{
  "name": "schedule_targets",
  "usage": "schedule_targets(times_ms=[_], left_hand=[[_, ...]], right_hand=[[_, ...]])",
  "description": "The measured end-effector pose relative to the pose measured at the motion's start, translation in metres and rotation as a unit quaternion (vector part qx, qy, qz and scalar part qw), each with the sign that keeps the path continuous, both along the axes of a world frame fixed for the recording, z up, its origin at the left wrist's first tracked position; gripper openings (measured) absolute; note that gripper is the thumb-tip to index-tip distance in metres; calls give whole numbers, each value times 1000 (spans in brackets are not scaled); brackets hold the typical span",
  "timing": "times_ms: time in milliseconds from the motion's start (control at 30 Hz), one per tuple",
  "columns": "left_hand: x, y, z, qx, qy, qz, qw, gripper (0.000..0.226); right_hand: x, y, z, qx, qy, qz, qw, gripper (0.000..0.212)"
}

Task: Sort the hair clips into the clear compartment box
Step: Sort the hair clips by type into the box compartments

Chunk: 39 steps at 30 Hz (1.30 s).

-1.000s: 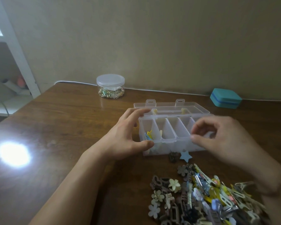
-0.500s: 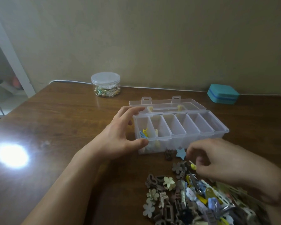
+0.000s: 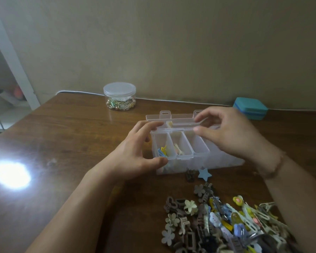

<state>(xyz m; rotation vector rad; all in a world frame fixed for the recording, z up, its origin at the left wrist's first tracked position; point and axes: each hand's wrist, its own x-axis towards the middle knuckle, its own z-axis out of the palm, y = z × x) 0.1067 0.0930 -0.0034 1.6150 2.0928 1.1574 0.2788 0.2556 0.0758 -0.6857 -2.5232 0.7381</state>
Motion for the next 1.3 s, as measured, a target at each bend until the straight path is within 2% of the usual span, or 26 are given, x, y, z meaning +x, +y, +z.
schedule_targets(times_ms=[67,167,233,300,367,500,600,667,700,767,800,900,967,1033,1100,1200,1300], left_hand=[[0,0,0,3,2,-1,1000,82],[0,0,0,5,4,0,1000,82],[0,-1,-1,6,3,0,1000,83],[0,0,-1,5,2,0,1000,83],[-1,0,-2,4,2,0,1000,83],[0,0,-2,2,1,2,1000,85],[1,0,-1,1,0,2,1000,86],[0,0,-1,4,2,1,1000,86],[0,0,-1,3,1,1,1000,86],[-1,0,-1,2,2,-1,1000,86],[-1,0,0,4,2,-1,1000,86],[-1,-1,1,6,3,-2,1000,86],[-1,-1,2,0,2,-1,1000,86],[-1,-1,2,0,2,-1,1000,86],[-1,0,2,1,6,-1,1000,85],[-1,0,2,-7,1,2,1000,86],[-1,-1,1,-1,4,2,1000,86]], right_hand=[[23,-6,1,49,-33,22,998,11],[49,-17,-12,91,-199,52,974,15],[50,-20,-23,177,-273,68,943,32],[46,-24,-28,208,-323,78,920,49],[45,-21,-32,219,-313,82,920,49],[46,-17,-41,250,-265,83,928,33],[47,-15,-43,253,-260,73,929,27],[51,-13,-35,190,-245,74,948,20],[51,-13,-30,124,-220,79,964,16],[47,-14,-17,-17,-118,92,989,15],[41,-15,-12,-56,-63,98,992,15],[14,-17,-4,-90,9,92,992,11],[-3,-16,-8,-68,-17,89,994,8],[-12,-13,-15,-1,-68,67,995,8],[-8,-14,-17,68,-69,43,994,9],[19,-19,-6,88,-71,68,991,9],[51,-24,1,90,-234,139,958,9]])
